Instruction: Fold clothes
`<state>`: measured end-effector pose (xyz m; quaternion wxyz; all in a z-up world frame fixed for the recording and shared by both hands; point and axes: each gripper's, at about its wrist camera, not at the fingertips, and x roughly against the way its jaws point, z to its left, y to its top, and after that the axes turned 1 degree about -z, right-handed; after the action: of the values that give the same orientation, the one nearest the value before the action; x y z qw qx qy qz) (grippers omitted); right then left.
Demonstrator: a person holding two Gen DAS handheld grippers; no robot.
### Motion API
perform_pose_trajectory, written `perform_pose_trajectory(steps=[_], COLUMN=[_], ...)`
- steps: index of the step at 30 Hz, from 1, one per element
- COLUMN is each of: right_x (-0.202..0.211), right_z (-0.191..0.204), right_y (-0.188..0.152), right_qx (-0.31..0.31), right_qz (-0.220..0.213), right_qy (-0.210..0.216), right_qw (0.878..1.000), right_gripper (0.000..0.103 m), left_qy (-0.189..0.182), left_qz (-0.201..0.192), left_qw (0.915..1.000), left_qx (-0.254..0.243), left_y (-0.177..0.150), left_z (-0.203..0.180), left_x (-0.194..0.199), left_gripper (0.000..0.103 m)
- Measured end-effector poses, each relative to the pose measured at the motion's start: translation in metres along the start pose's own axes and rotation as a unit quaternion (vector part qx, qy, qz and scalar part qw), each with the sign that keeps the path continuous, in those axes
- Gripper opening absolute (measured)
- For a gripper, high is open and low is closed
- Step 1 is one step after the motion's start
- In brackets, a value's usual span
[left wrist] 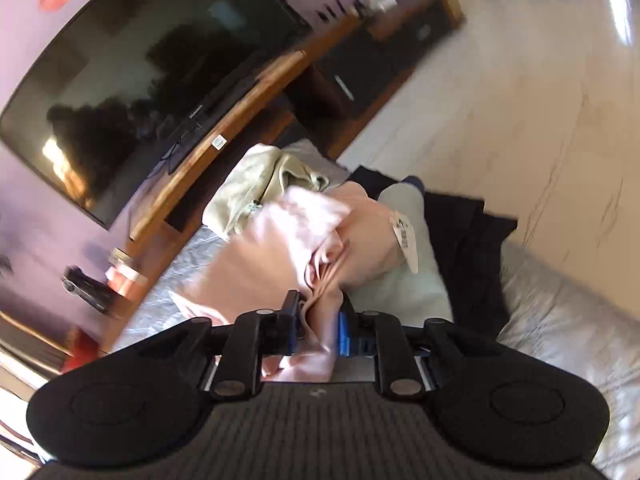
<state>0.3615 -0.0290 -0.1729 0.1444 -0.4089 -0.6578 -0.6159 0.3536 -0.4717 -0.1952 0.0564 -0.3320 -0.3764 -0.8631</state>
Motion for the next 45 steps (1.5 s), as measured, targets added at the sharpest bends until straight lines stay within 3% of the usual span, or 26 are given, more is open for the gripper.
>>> perform_pose_trajectory(steps=[1,3,5,7,8,10,11,12,14,16,18,20,22,24,28,34,38,43,45], right_x=[-0.001,0.000,0.001,0.002,0.004,0.012,0.018,0.024,0.041,0.059,0.076,0.091,0.106,0.122,0.151,0.197,0.222,0.246,0.254], right_z=[-0.001,-0.003,-0.006,-0.009,-0.012,-0.022,-0.029,-0.037,-0.051,-0.065,-0.078,-0.091,-0.099,-0.103,-0.104,-0.118,-0.129,-0.133,-0.133], right_y=[0.001,0.003,0.004,0.006,0.008,0.012,0.015,0.018,0.022,0.022,0.020,0.017,0.012,0.007,-0.009,-0.031,-0.043,-0.056,-0.061], right_qx=[0.000,0.004,0.010,0.016,0.016,0.004,-0.006,-0.017,-0.035,-0.049,-0.061,-0.064,-0.069,-0.060,-0.018,-0.027,-0.036,-0.038,-0.038], right_qz=[-0.001,0.000,0.001,0.003,0.003,0.003,0.004,0.006,-0.001,-0.011,-0.018,-0.012,-0.008,-0.004,0.007,0.000,-0.014,-0.022,-0.025], right_qy=[0.000,-0.001,-0.004,-0.007,-0.007,-0.006,-0.009,-0.018,-0.049,-0.065,-0.070,-0.057,-0.043,-0.042,-0.070,-0.065,-0.058,-0.053,-0.049], right_qw=[1.000,1.000,1.000,1.000,1.000,1.000,1.000,1.000,0.998,0.997,0.996,0.996,0.997,0.997,0.997,0.998,0.998,0.998,0.998], right_gripper=[0.102,0.102,0.102,0.102,0.102,0.102,0.102,0.102,0.102,0.102,0.102,0.102,0.102,0.102,0.103,0.103,0.103,0.103,0.103], left_qy=[-0.018,-0.053,-0.082,-0.110,-0.113,-0.115,-0.116,-0.123,-0.134,-0.133,-0.141,-0.190,-0.193,-0.215,-0.227,-0.230,-0.207,-0.199,-0.189], left_qz=[-0.016,-0.048,-0.057,-0.065,-0.069,-0.054,-0.039,-0.029,-0.013,-0.002,0.003,0.004,0.022,0.025,0.006,0.011,-0.003,-0.024,-0.023], left_qw=[0.9994,0.9948,0.9844,0.9677,0.9652,0.9652,0.9645,0.9623,0.9584,0.9657,0.9755,0.9754,0.9727,0.9656,0.9597,0.9567,0.9575,0.9516,0.9542], left_qx=[0.024,0.073,0.145,0.218,0.225,0.229,0.234,0.241,0.252,0.223,0.169,0.112,0.127,0.144,0.165,0.178,0.201,0.233,0.230], left_y=[-0.002,-0.005,-0.012,-0.020,-0.025,-0.040,-0.050,-0.062,-0.081,-0.087,-0.087,-0.085,-0.088,-0.095,-0.115,-0.134,-0.146,-0.159,-0.159], left_z=[0.007,0.020,0.036,0.051,0.055,0.065,0.069,0.073,0.081,0.081,0.079,0.074,0.077,0.083,0.087,0.086,0.091,0.098,0.096], left_x=[0.005,0.015,0.019,0.022,0.029,0.045,0.053,0.064,0.083,0.103,0.118,0.137,0.156,0.175,0.222,0.267,0.291,0.310,0.313], left_gripper=[0.029,0.051,0.051,0.045,0.043,0.054,0.068,0.074,0.075,0.081,0.099,0.098,0.090,0.099,0.102,0.102,0.102,0.102,0.102])
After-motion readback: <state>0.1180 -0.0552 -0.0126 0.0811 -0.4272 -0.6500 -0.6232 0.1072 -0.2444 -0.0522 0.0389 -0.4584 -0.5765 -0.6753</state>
